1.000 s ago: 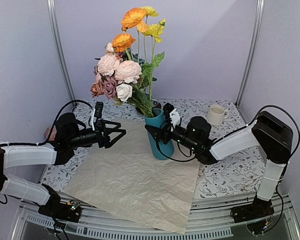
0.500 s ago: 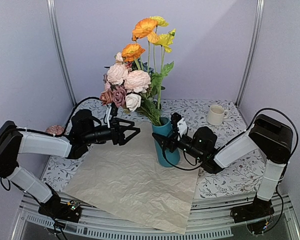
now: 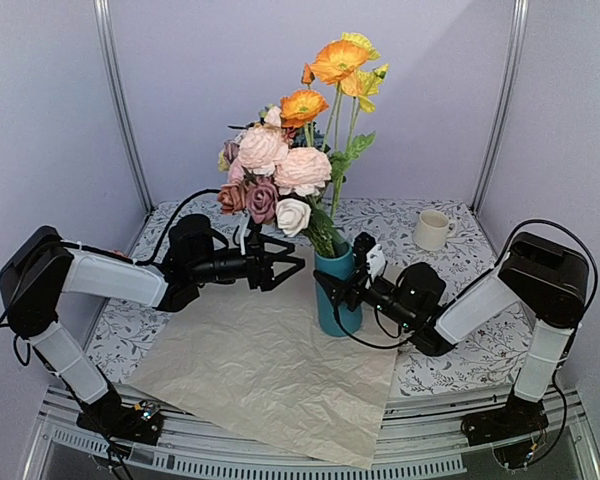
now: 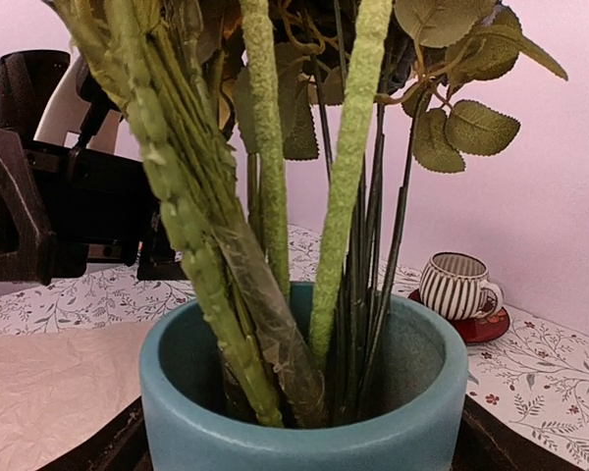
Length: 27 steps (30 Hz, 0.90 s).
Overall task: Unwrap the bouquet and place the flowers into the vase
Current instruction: Place the fake flower at the center of the board.
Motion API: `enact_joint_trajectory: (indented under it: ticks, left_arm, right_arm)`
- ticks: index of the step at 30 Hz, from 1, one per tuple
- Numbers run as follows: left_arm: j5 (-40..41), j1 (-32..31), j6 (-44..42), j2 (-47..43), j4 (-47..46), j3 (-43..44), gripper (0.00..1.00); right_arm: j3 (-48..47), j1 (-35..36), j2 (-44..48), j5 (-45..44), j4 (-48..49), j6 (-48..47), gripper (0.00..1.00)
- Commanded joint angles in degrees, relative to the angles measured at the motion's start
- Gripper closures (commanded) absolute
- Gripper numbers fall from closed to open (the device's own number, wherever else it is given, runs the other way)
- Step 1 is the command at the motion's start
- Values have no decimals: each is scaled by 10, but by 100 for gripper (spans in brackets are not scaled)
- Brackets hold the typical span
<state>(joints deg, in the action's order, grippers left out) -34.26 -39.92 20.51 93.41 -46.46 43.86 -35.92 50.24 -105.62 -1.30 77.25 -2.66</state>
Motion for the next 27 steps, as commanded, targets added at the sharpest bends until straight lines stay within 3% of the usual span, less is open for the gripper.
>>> enact_joint_trajectory:
  ticks: [1, 8, 15, 27]
  left_arm:
    - [-14, -18, -25, 9, -17, 20, 18]
    - [-22, -25, -28, 13, -14, 24, 18]
    - [-21, -30, -29, 13, -14, 25, 19]
    - [-15, -33, -28, 5, -14, 15, 19]
  right_arm:
    - [6, 2, 67, -4, 58, -13, 10]
    - [3, 2, 134, 2, -79, -21, 0]
    - [-21, 3, 191, 18, -261, -16, 1]
    - [-62, 2, 223, -27, -437, 14, 1]
